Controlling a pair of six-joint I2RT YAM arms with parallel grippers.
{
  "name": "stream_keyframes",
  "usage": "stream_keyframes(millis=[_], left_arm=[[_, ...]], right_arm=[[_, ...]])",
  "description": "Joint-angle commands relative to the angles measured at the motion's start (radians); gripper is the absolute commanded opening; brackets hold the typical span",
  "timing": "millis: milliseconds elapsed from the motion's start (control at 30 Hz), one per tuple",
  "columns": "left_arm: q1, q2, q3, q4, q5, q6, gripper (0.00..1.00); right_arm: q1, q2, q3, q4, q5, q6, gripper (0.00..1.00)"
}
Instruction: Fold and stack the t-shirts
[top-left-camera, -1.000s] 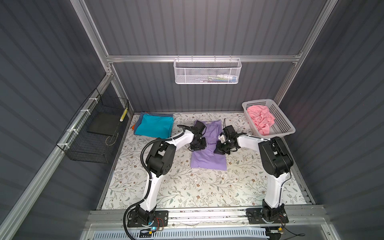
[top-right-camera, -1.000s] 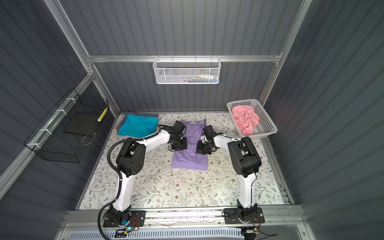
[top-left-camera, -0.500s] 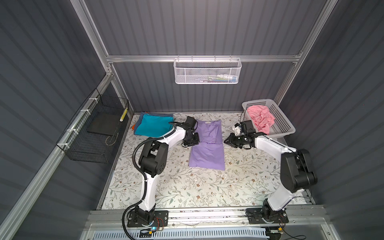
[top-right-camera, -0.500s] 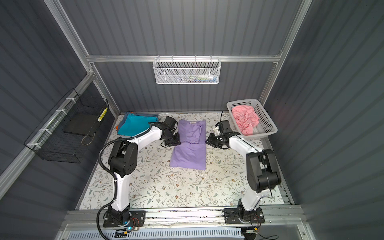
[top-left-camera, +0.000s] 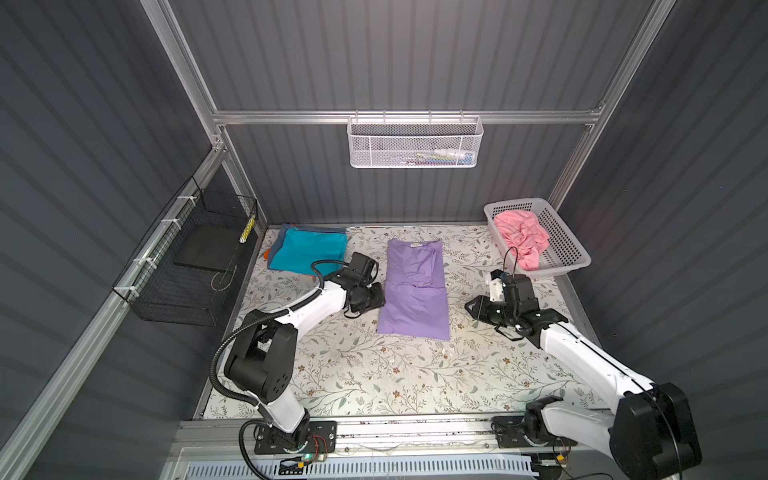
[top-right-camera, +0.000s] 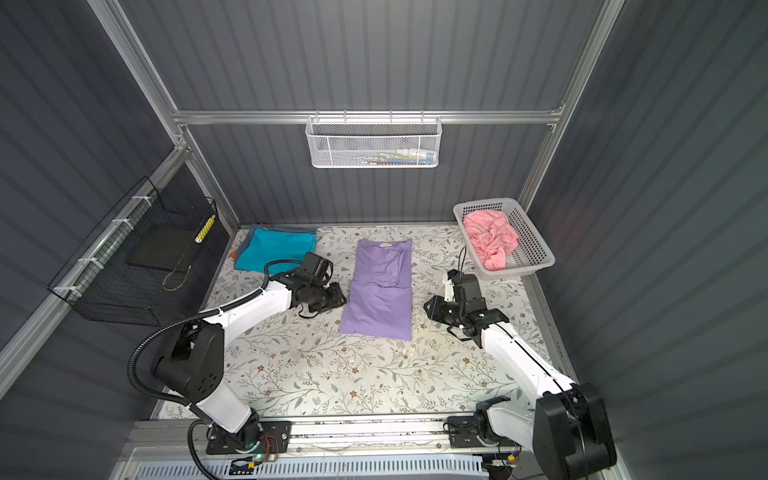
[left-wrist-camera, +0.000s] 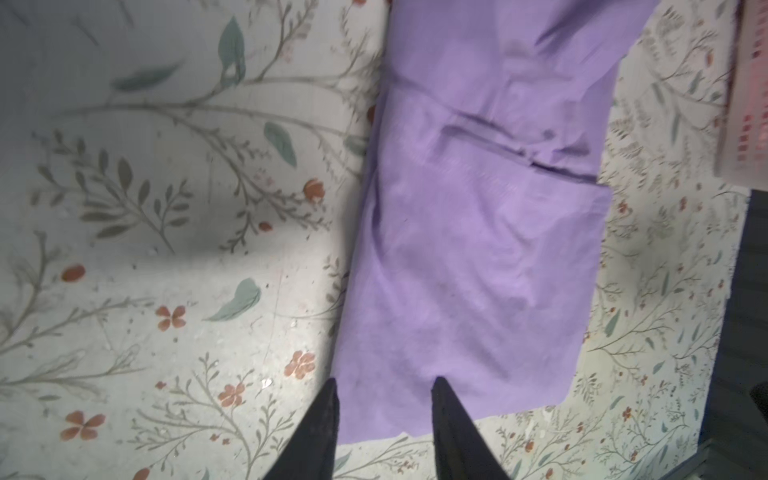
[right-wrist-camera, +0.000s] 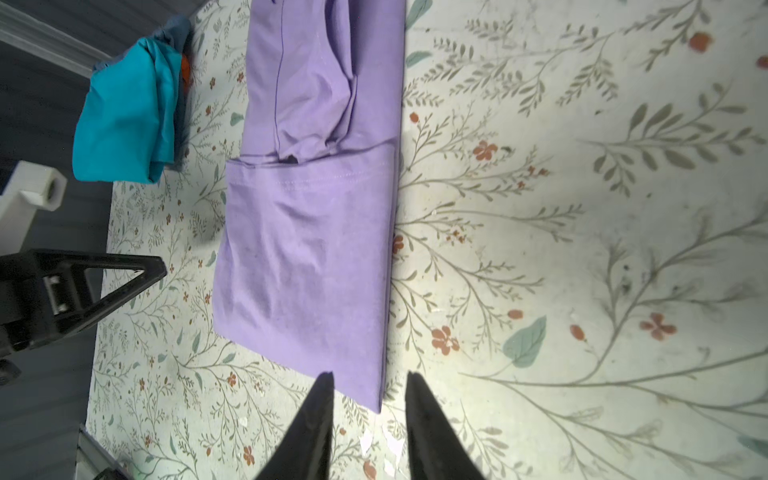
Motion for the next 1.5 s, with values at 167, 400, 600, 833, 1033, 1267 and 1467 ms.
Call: stream_keyframes(millis=[167, 400, 600, 833, 1033, 1267, 1467], left_arm=[[-0.114, 0.076, -0.009, 0.084, -0.022, -0.058, 0.34], [-0.115, 0.153, -0.051, 0.118, -0.038, -0.064, 0.31], [-0.115, 0.176, -0.097, 0.104, -0.071, -0.07, 0.28], [-0.115, 0.084, -0.159, 0.068, -0.079, -0.087, 0.34], [-0.115, -0.014, -0.136, -0.003, -0.068, -0.07, 0.57], [-0.116, -0.161, -0.147, -0.053, -0.057, -0.088, 0.69], [-0.116, -0.219, -0.214, -0.094, -0.087, -0.09, 0.47]], right_arm=[[0.188, 0.174, -0.007, 0.103, 0.025, 0.07, 0.33], [0.216, 0.4, 0.011, 0.22, -0.04, 0.15, 0.31], [0.212, 0.426, -0.021, 0.194, 0.024, 0.185, 0.29], [0.204, 0.305, -0.035, 0.021, 0.207, 0.155, 0.27], [0.194, 0.234, -0.057, -0.045, 0.24, 0.156, 0.28], [0.238, 0.197, -0.036, -0.012, 0.092, 0.163, 0.42], [0.338, 0.285, 0.018, -0.008, 0.069, 0.176, 0.49]])
